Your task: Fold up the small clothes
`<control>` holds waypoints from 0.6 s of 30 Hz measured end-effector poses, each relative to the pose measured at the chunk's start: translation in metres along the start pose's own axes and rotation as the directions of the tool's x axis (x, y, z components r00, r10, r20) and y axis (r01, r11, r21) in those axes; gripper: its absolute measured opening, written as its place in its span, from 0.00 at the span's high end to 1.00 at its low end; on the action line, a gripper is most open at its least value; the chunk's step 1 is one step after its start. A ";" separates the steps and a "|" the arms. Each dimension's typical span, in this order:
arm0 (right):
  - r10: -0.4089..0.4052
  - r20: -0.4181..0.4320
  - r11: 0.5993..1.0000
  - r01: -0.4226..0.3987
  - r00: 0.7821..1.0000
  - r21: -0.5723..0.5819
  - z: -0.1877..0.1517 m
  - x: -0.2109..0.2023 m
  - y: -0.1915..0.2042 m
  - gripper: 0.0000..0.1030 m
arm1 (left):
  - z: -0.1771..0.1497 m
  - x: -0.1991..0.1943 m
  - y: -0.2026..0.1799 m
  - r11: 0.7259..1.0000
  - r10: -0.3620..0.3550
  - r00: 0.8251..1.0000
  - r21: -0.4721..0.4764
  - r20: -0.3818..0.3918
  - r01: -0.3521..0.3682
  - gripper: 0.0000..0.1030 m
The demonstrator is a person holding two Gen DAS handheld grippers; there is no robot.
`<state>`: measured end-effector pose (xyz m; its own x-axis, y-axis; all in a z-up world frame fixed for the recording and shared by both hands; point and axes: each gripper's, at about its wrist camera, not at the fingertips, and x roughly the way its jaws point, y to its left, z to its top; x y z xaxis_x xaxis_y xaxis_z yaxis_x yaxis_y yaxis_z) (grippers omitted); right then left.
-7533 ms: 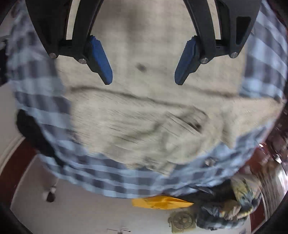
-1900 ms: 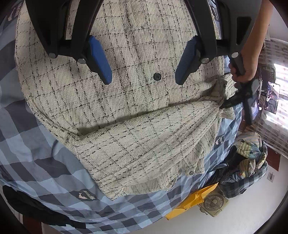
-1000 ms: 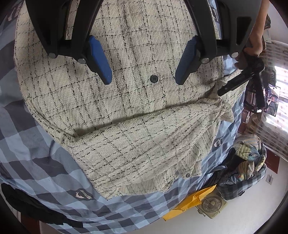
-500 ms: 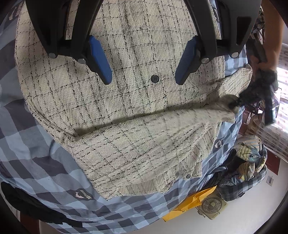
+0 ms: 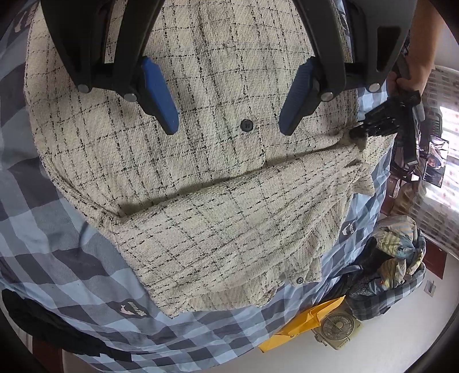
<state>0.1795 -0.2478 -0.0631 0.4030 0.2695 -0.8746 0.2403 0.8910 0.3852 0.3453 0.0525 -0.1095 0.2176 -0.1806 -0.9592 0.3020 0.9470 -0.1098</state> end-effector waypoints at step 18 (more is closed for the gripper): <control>-0.006 0.000 1.000 0.006 1.000 -0.006 -0.002 0.002 0.003 0.33 | 0.033 -0.007 -0.072 0.959 -0.104 0.974 -0.238 0.202 0.152 0.00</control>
<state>0.1796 -0.2438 -0.0636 0.4016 0.2642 -0.8769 0.2372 0.8948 0.3782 0.3526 -0.0237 -0.0866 0.3679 -0.3282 -0.8700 0.1019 0.9442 -0.3132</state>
